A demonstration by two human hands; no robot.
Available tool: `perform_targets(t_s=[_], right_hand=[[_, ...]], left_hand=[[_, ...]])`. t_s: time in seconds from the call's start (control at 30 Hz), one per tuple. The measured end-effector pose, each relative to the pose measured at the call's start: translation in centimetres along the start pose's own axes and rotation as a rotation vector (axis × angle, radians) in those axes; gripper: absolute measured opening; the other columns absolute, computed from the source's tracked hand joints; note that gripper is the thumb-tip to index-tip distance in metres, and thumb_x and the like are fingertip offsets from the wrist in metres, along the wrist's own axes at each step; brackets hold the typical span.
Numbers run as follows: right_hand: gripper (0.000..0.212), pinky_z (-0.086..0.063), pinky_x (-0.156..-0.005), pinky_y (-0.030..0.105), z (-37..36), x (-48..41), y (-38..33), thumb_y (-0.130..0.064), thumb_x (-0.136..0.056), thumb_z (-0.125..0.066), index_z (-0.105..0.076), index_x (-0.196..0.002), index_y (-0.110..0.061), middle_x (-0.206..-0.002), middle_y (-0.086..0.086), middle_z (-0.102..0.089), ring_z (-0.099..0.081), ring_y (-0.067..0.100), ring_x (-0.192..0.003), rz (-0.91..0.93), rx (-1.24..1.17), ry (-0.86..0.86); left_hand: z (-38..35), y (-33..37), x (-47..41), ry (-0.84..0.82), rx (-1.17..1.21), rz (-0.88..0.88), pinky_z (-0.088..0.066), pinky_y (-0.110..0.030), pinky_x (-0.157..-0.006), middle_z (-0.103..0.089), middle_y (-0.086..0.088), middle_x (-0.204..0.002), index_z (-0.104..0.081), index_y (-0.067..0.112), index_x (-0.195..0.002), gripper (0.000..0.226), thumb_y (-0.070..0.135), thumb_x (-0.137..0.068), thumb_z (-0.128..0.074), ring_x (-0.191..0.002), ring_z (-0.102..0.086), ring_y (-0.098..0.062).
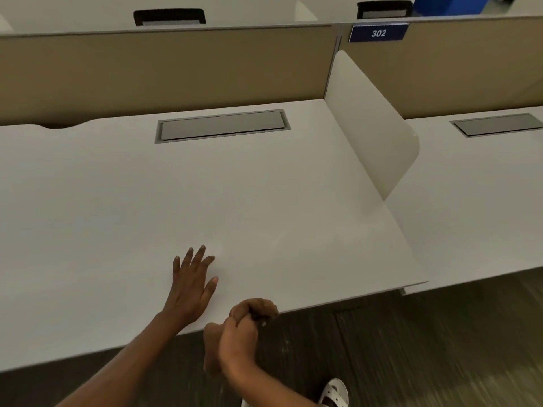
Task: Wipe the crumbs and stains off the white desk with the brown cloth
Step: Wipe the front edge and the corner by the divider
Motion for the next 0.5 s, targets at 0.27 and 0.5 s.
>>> perform_targets(t_s=[0.27, 0.5], right_hand=[[0.020, -0.039, -0.100, 0.024, -3.0, 2.1, -1.0, -0.036, -0.103, -0.035, -0.052, -0.094, -0.034, -0.104, -0.011, -0.057, -0.053, 0.002, -0.098, -0.053, -0.093, -0.215], [0.037, -0.050, -0.094, 0.034, -0.8, 2.4, -4.0, -0.048, -0.102, -0.031, -0.050, -0.121, -0.022, -0.104, 0.005, -0.066, -0.063, 0.019, -0.096, -0.122, -0.164, -0.417]], left_hand=[[1.5, -4.2, 1.5, 0.088, 0.082, 0.137, -0.007, -0.054, -0.118, -0.032, -0.016, -0.153, -0.043, 0.012, -0.136, 0.056, 0.043, -0.091, -0.031, -0.145, -0.017, -0.032], [2.1, -4.7, 1.0, 0.106, 0.078, 0.144, -0.006, -0.052, -0.117, -0.032, -0.016, -0.153, -0.044, 0.011, -0.135, 0.051, 0.037, -0.090, -0.039, -0.145, -0.018, -0.032]])
Point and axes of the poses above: each hand's wrist, its own x-axis away from the middle knuckle, its own z-axis out of the back of the hand, y = z × x, the point moved 8 cm from there along -x, towards the middle knuckle
